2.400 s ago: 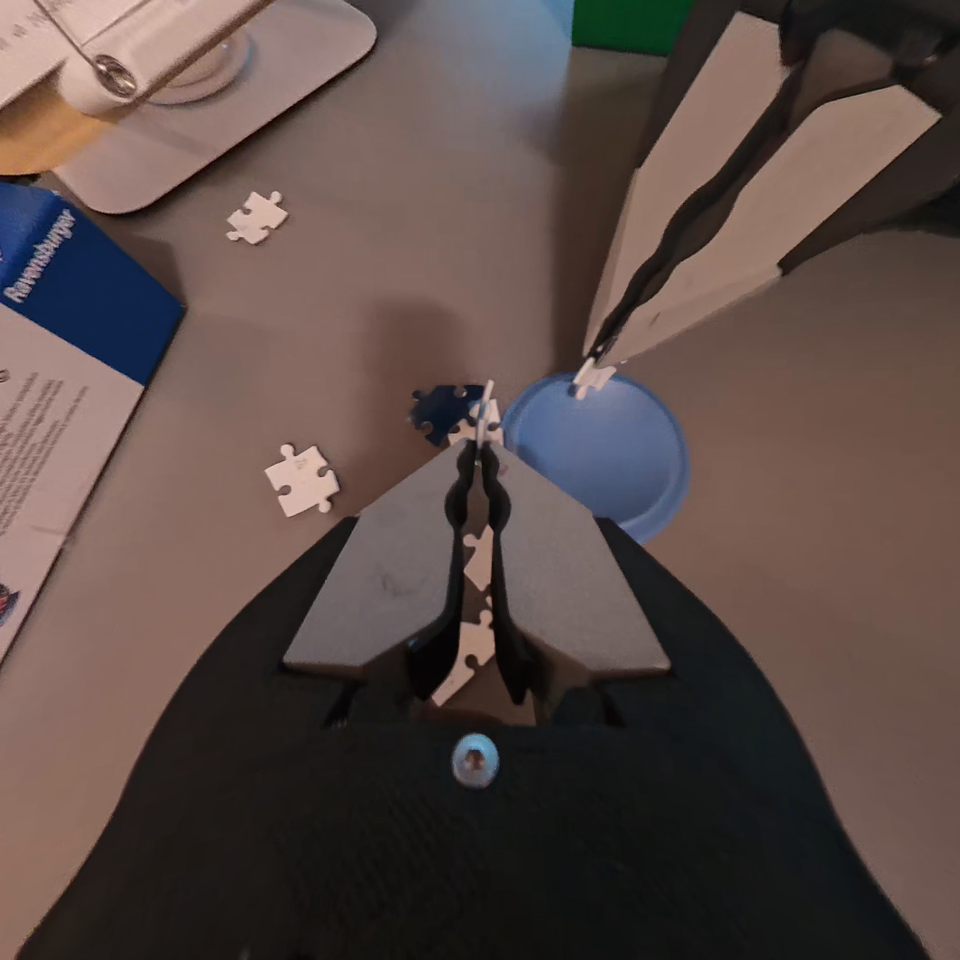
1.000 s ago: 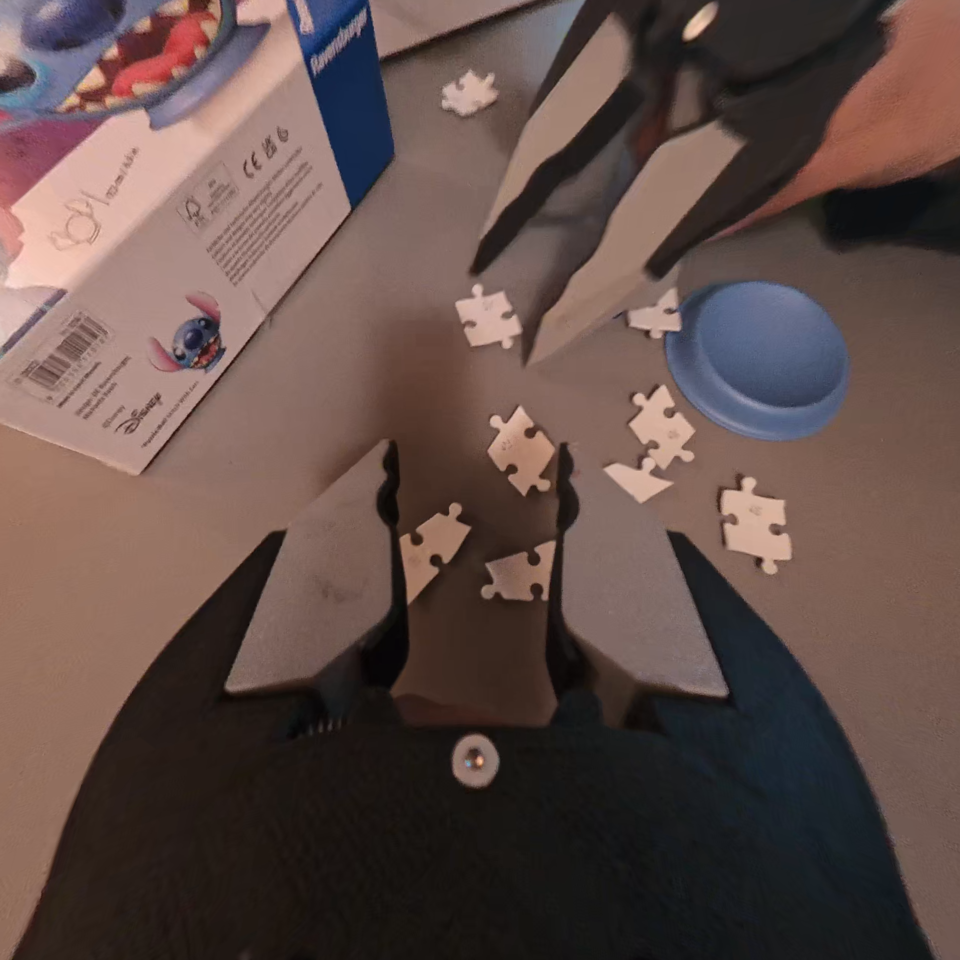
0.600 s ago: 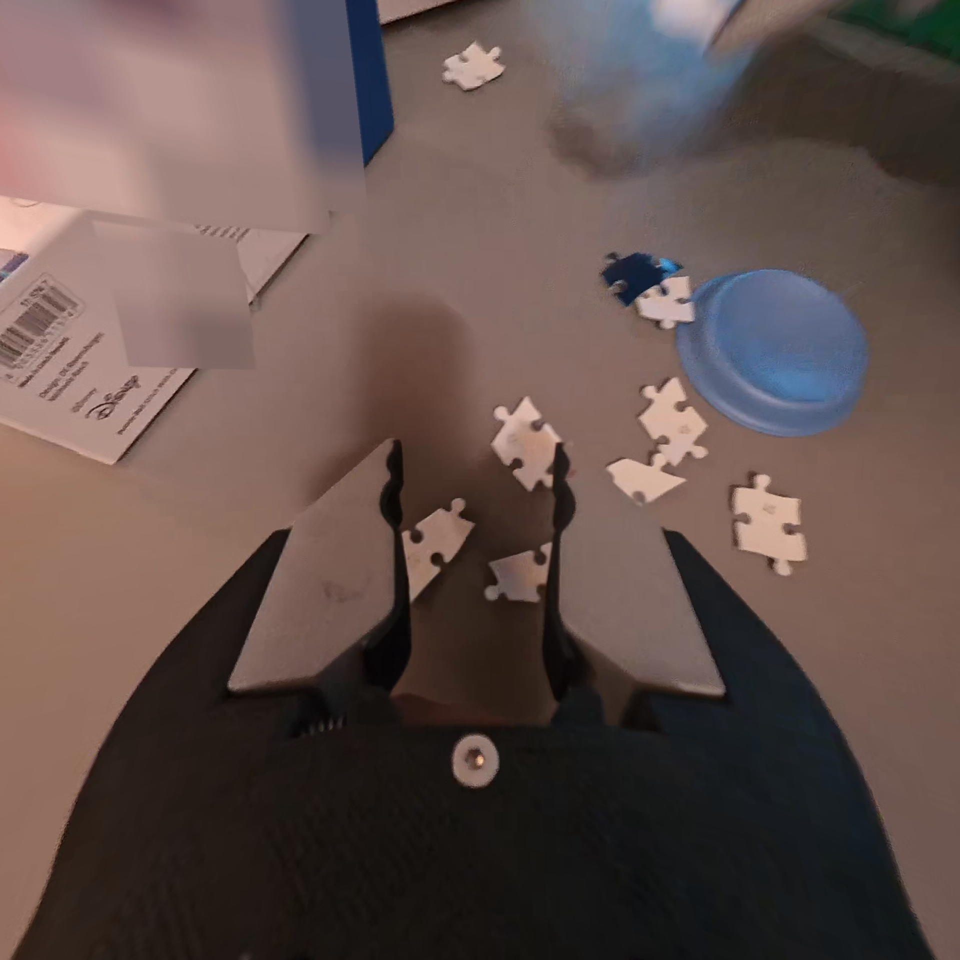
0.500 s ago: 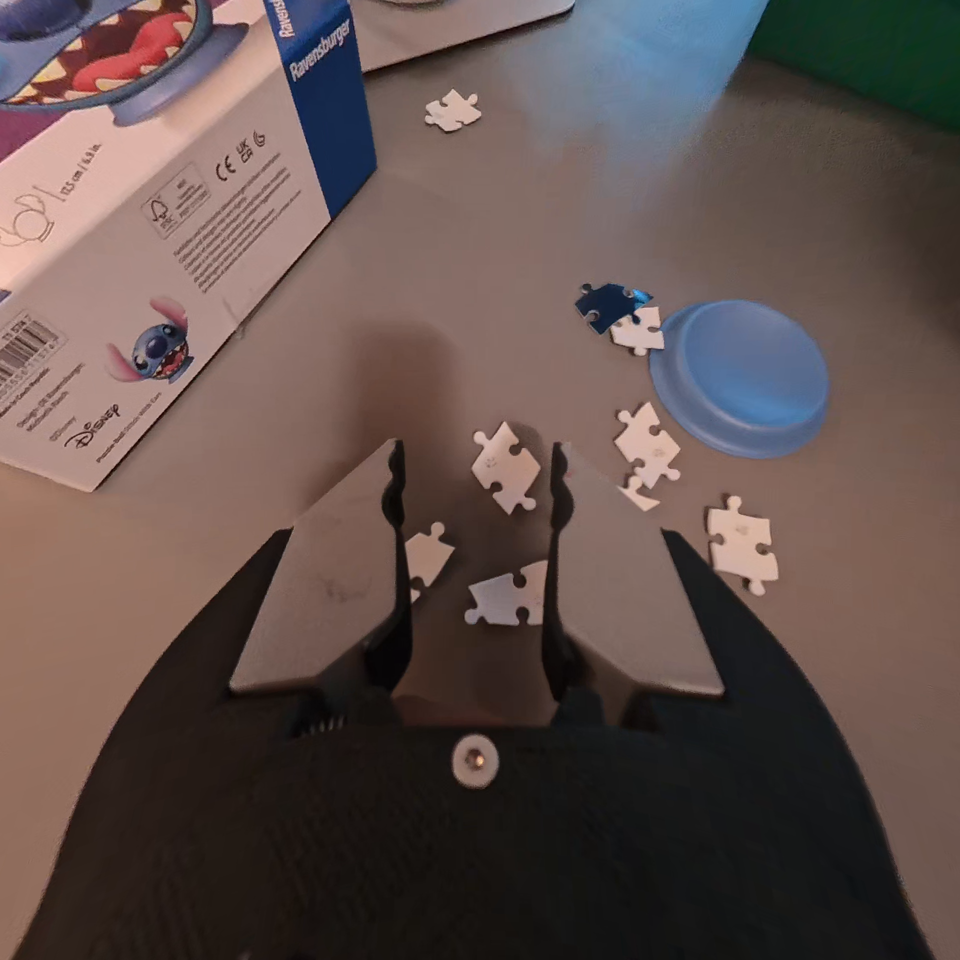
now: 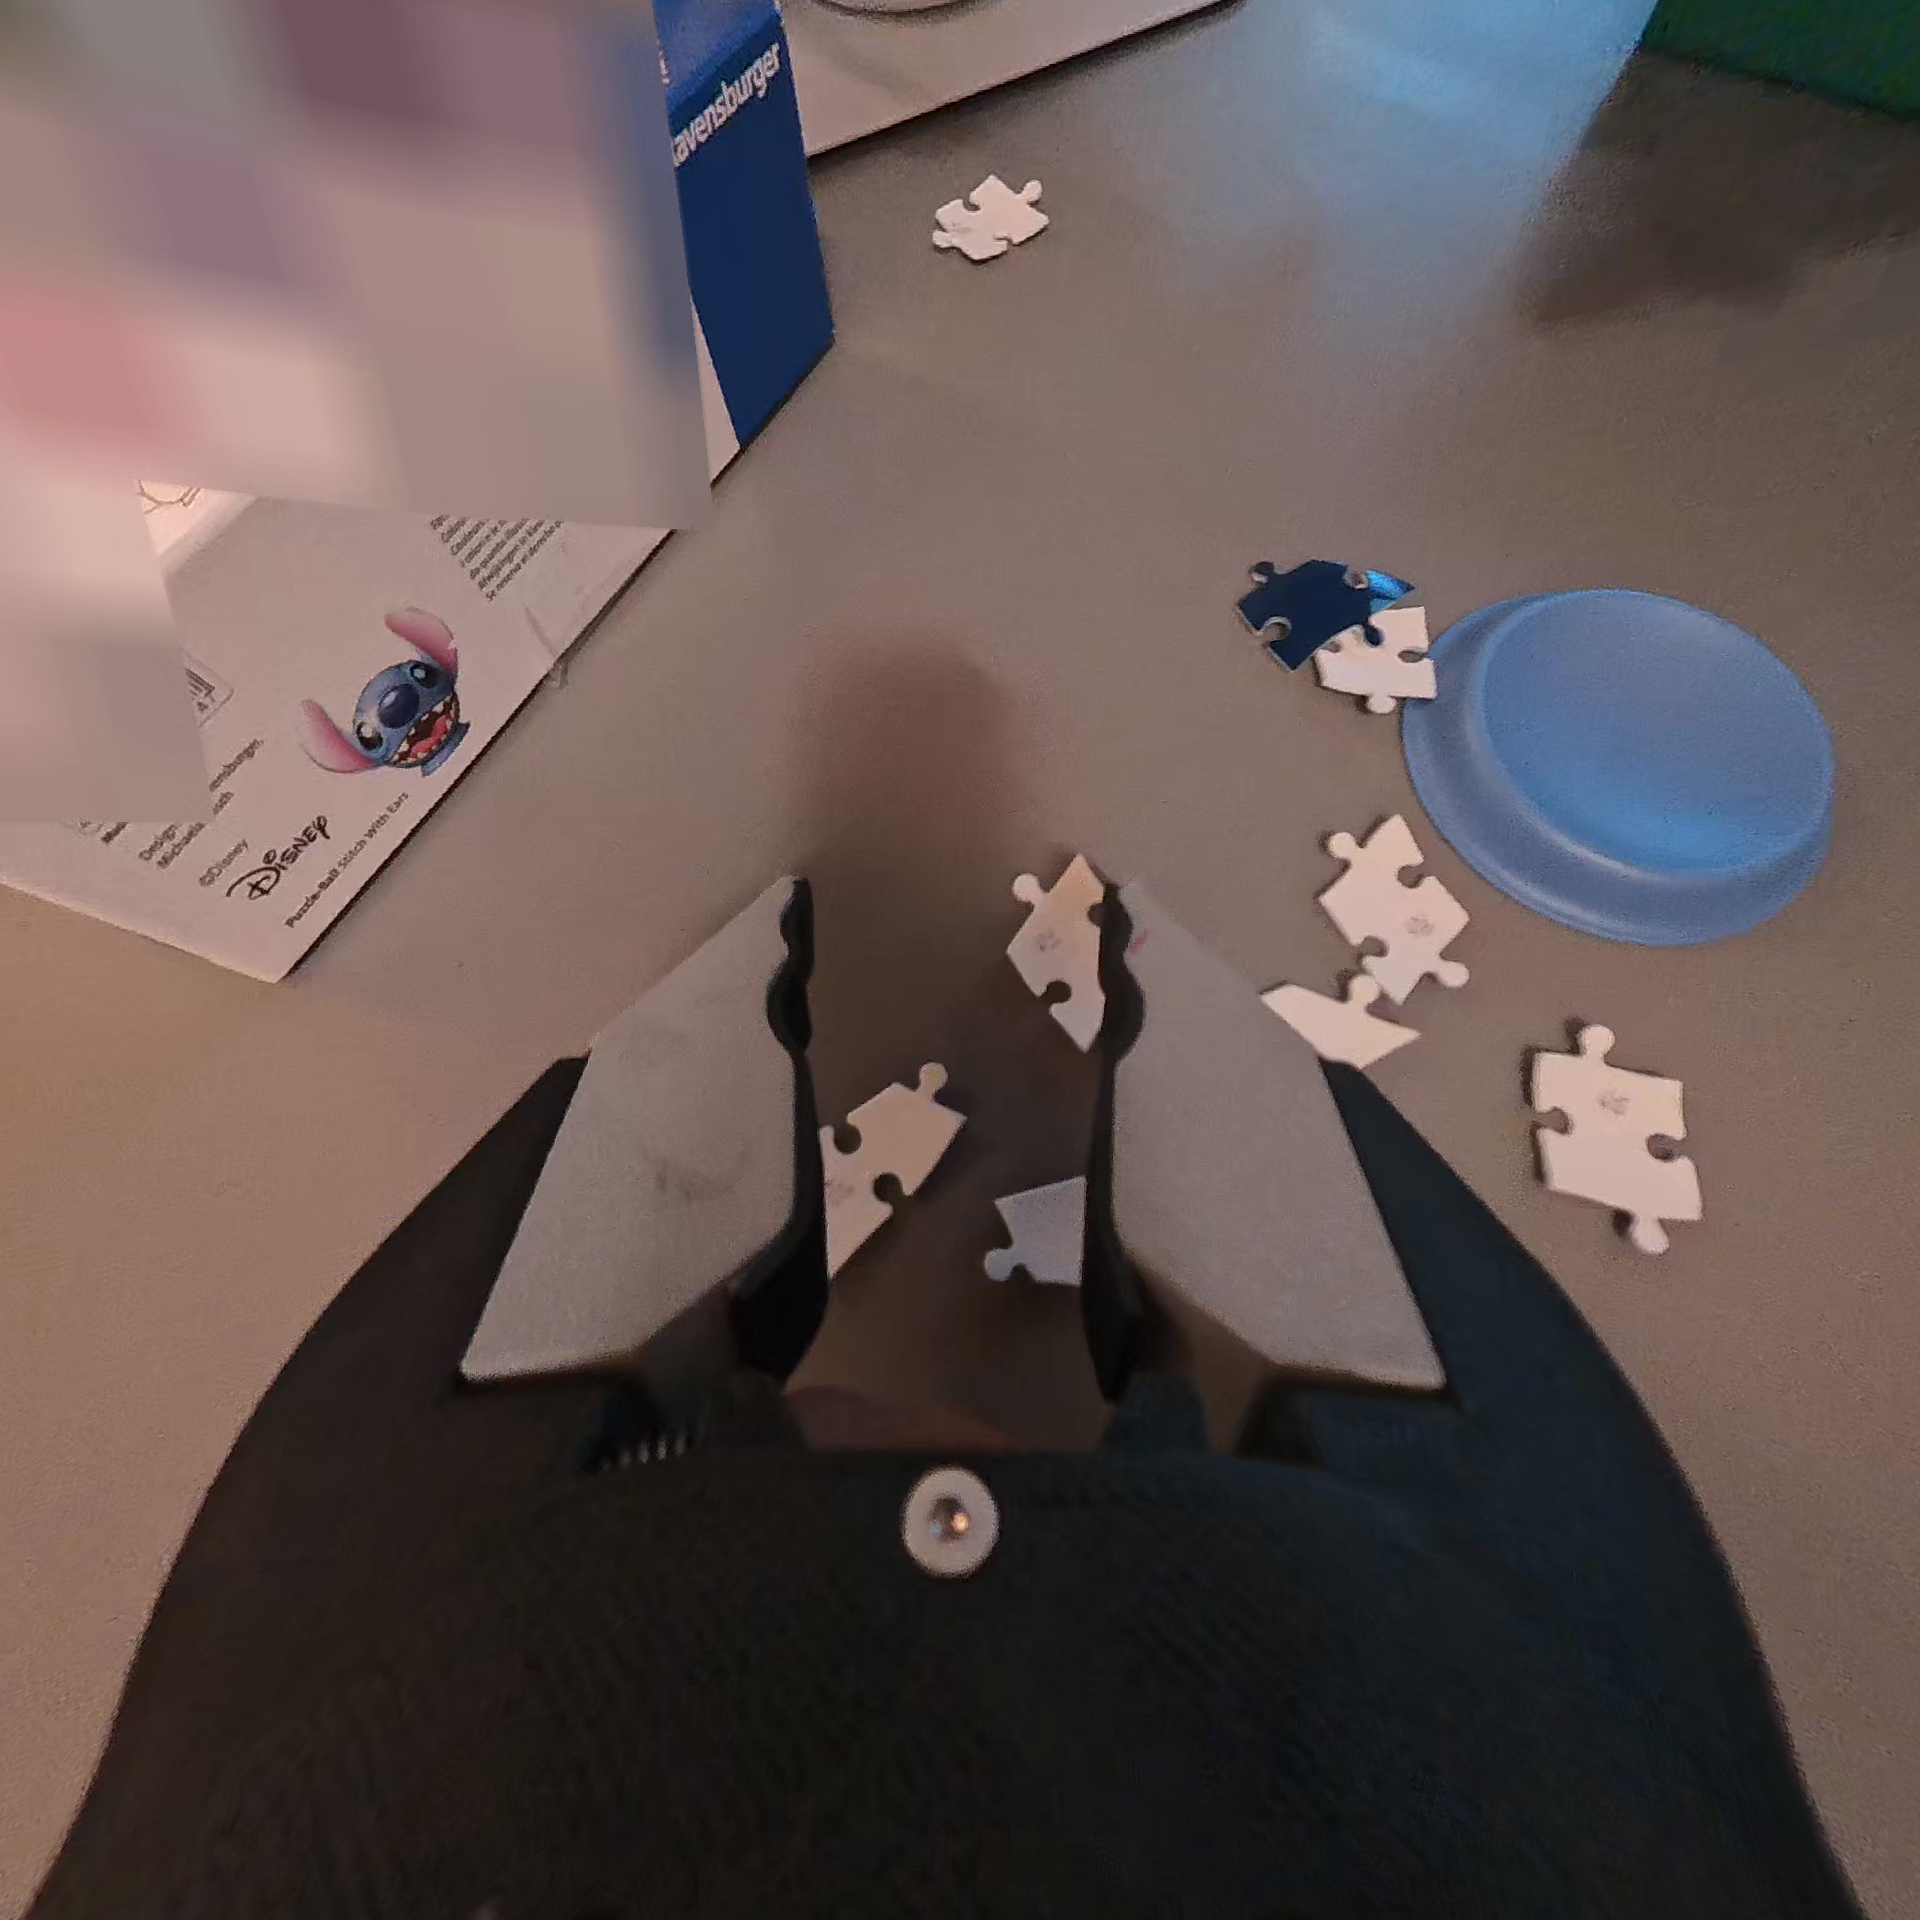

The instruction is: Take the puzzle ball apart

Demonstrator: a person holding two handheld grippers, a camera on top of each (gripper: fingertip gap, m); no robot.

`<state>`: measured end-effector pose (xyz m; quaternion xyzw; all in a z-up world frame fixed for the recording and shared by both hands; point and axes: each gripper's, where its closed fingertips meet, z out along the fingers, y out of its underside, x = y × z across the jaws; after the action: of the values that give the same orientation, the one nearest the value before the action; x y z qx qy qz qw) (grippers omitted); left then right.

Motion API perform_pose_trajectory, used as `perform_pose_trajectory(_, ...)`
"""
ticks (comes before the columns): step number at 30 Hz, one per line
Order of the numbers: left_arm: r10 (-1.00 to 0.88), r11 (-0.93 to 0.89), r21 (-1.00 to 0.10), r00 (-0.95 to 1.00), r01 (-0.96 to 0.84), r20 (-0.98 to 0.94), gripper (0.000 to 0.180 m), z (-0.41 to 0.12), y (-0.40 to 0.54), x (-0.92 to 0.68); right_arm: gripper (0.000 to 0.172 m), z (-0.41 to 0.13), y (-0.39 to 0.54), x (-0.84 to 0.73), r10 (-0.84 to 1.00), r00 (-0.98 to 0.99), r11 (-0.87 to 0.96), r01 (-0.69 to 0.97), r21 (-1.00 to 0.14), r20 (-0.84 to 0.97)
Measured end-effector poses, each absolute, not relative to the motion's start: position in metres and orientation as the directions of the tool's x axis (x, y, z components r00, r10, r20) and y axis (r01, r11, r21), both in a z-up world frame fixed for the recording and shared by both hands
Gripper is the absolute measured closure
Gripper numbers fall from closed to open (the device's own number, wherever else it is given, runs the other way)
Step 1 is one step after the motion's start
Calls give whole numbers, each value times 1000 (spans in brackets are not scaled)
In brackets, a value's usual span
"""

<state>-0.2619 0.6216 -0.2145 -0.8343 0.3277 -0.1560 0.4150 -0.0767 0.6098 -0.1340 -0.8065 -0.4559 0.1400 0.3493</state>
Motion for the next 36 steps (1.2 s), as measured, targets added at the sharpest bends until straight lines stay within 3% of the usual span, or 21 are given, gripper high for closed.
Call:
perform_pose_trajectory(3, -702, -447, -784, 712, -430, 9, 126, -217, 615, -262, 116, -193, 614, -129, 882, 471, -374, 726, -578, 21)
perform_pose_trajectory(7, -750, -459, -765, 659, -452, 61, 124, -222, 601, -253, 113, -234, 630, -146, 883, 469, -391, 769, -506, 31)
perform_pose_trajectory(8, -755, -463, -755, 653, -465, 60, 123, -224, 600, -252, 125, -234, 626, -151, 890, 455, -399, 753, -523, -23)
perform_pose_trajectory(10, -754, -454, -731, 657, -510, 10, 122, -232, 601, -253, 170, -236, 619, -151, 904, 424, -392, 761, -518, -61)
perform_pose_trajectory(11, -753, -446, -721, 658, -530, -18, 121, -235, 602, -252, 172, -236, 622, -148, 907, 419, -370, 769, -521, -25)
perform_pose_trajectory(16, -770, -406, -734, 636, -545, -47, 154, -234, 602, -243, 172, -207, 623, -135, 897, 440, -336, 735, -589, 37)
perform_pose_trajectory(20, -771, -397, -735, 634, -549, -57, 155, -234, 604, -243, 172, -154, 622, -105, 859, 498, -291, 668, -685, 121)
perform_pose_trajectory(22, -773, -390, -735, 631, -555, -67, 155, -233, 604, -242, 172, -143, 614, -98, 861, 505, -308, 622, -720, 68)
perform_pose_trajectory(23, -774, -379, -735, 628, -561, -80, 156, -233, 605, -241, 171, -145, 608, -101, 870, 493, -333, 607, -721, 13)
perform_pose_trajectory(24, -772, -356, -743, 626, -566, -107, 180, -231, 606, -241, 151, -152, 603, -106, 877, 479, -361, 605, -710, -37)
perform_pose_trajectory(25, -759, -338, -747, 635, -573, -143, 180, -228, 610, -243, 142, -162, 600, -112, 883, 466, -374, 612, -697, -65)
perform_pose_trajectory(28, -737, -267, -769, 637, -581, -226, 180, -219, 618, -246, 147, -193, 606, -133, 889, 458, -354, 645, -677, -28)
perform_pose_trajectory(31, -743, -307, -754, 641, -580, -191, 180, -224, 615, -251, 144, -207, 612, -162, 904, 426, -346, 667, -660, -43)
perform_pose_trajectory(33, -711, -321, -744, 668, -585, -219, 180, -222, 620, -266, 134, -210, 618, -182, 911, 409, -342, 677, -651, -54)
perform_pose_trajectory(36, -659, -379, -798, 742, -468, -122, 180, -207, 626, -287, 124, -225, 627, -201, 914, 399, -364, 721, -589, -76)
